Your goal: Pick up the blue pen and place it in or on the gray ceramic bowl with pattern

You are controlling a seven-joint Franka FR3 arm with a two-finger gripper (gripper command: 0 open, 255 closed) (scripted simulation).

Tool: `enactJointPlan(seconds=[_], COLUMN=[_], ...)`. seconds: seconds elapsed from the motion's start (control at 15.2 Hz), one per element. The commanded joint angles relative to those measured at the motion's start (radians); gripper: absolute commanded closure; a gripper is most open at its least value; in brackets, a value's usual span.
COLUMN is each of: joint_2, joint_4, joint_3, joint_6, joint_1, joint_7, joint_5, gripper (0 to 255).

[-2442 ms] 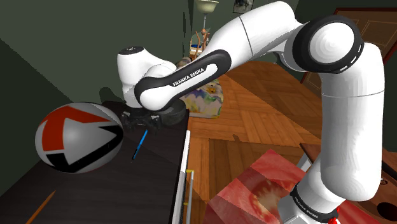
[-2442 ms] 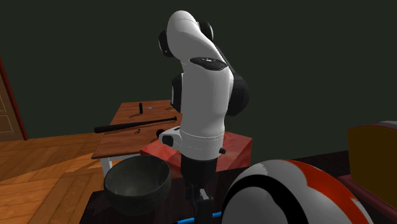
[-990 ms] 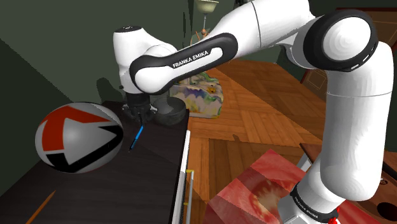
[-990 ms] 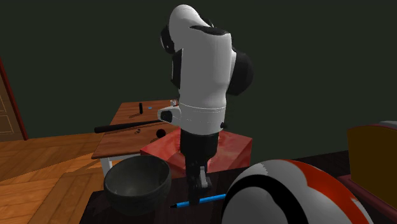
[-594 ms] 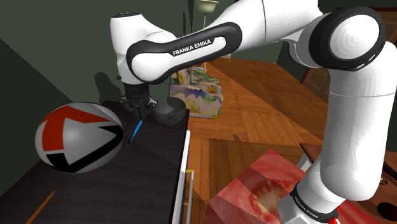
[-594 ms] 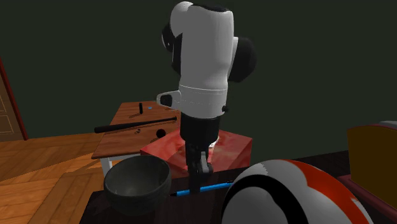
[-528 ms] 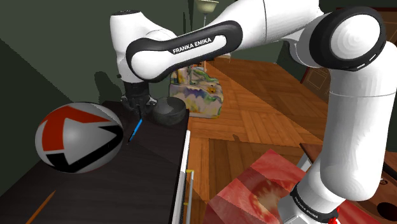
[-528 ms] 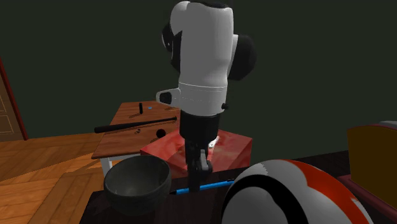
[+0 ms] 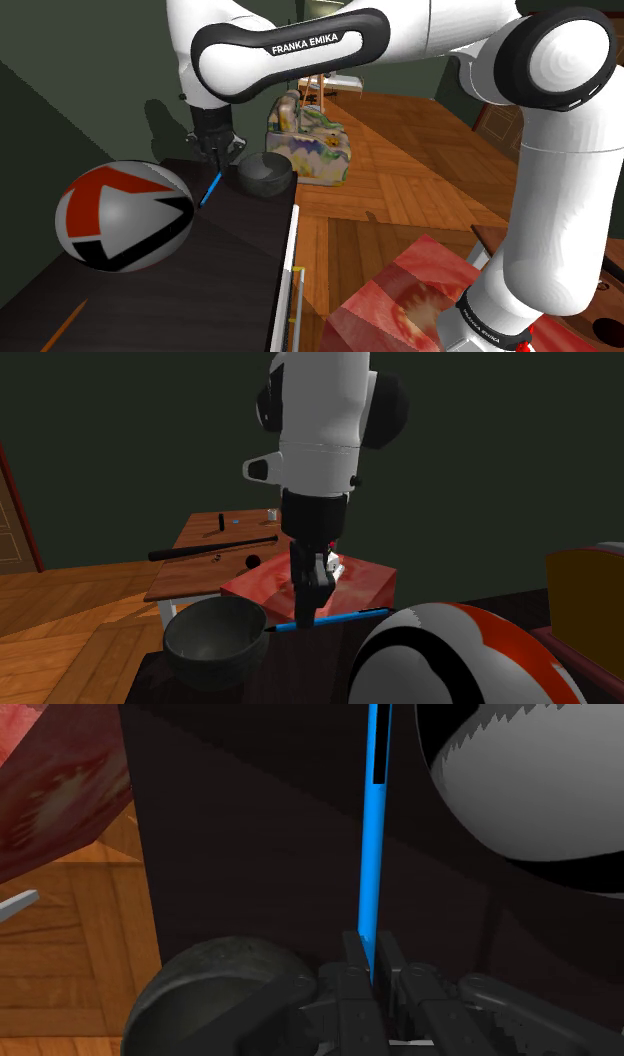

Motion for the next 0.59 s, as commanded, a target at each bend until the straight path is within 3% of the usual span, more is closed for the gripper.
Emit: enactJointPlan(seconds=[0.0, 0.4, 0.53], joint_2=[-0.004, -0.007, -0.029], joint_4=[0.024, 0.097, 0.077], joint_3=[0.002, 0.005, -0.004], joint_6=[-0.027, -0.101, -0.093], joint_1=[0.0, 0.008, -0.031], joint_7=[-0.007, -0.018, -0.064], joint_5=[0.005, 0.01, 0.026], gripper=[255, 255, 255])
